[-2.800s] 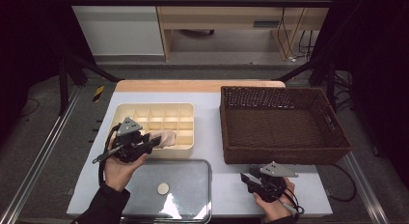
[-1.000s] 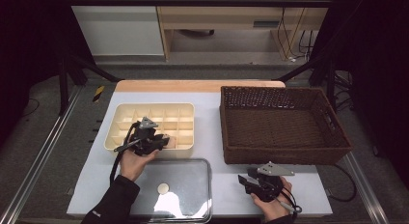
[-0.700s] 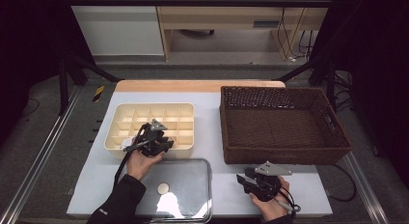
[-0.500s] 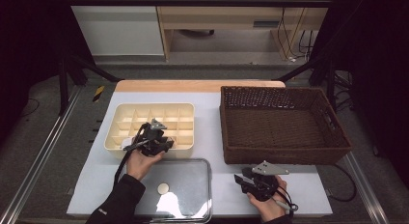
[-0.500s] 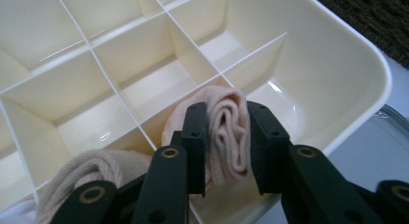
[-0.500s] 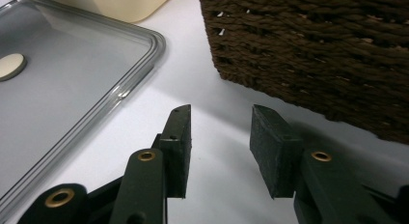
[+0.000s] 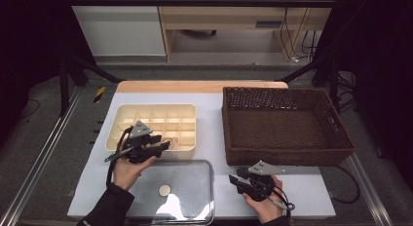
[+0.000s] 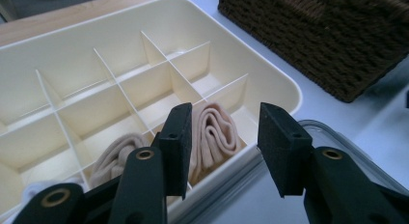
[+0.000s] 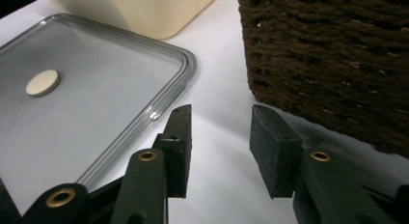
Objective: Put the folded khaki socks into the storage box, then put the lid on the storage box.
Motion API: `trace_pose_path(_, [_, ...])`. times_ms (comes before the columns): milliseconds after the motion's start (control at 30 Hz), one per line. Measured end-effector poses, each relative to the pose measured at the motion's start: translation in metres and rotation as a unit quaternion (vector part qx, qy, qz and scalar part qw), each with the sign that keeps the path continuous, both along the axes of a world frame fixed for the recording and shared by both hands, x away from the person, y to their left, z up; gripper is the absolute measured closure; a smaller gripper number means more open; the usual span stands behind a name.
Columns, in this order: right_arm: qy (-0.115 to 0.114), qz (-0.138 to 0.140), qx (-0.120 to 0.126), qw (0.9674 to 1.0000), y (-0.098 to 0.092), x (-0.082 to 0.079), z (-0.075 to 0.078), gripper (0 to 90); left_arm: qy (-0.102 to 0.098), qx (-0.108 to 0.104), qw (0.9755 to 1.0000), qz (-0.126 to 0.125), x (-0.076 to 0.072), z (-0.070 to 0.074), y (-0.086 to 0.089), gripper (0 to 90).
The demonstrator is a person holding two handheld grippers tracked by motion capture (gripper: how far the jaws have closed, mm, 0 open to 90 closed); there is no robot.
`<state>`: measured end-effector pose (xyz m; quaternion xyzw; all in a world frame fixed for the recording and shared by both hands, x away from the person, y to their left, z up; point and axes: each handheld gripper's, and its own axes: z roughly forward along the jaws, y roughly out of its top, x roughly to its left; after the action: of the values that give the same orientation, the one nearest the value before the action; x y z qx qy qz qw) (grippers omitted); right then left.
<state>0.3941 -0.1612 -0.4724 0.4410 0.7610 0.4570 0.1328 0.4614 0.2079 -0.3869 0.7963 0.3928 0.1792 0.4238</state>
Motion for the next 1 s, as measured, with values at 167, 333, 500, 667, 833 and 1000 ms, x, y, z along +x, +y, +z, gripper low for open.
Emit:
trace_pose_path(167, [-0.004, 0.000, 0.004, 1.0000, 0.005, 0.002, 0.001, 57.7, -0.017, -0.025, 0.9995, 0.007, -0.021, 0.000, 0.022, 51.1])
trace_pose_path(333, [-0.010, 0.001, 0.012, 0.9999, 0.007, 0.002, 0.004, 55.8, -0.027, -0.039, 0.9988, 0.015, -0.037, -0.004, 0.039, 49.0])
trace_pose_path(500, [-0.013, 0.001, 0.022, 0.9997, 0.009, 0.003, 0.006, 54.6, -0.034, -0.047, 0.9981, 0.023, -0.054, -0.011, 0.055, 47.3])
trace_pose_path(667, [-0.014, 0.008, 0.028, 0.9995, 0.015, 0.003, 0.009, 53.8, -0.024, -0.051, 0.9977, 0.039, -0.066, -0.025, 0.072, 45.9])
trace_pose_path(833, [-0.013, 0.019, 0.027, 0.9994, 0.024, 0.005, 0.009, 53.3, -0.007, -0.053, 0.9968, 0.059, -0.072, -0.044, 0.088, 45.8])
trace_pose_path(1000, [-0.008, 0.024, 0.029, 0.9992, 0.031, 0.006, 0.008, 53.0, 0.025, -0.045, 0.9954, 0.081, -0.076, -0.065, 0.103, 46.0])
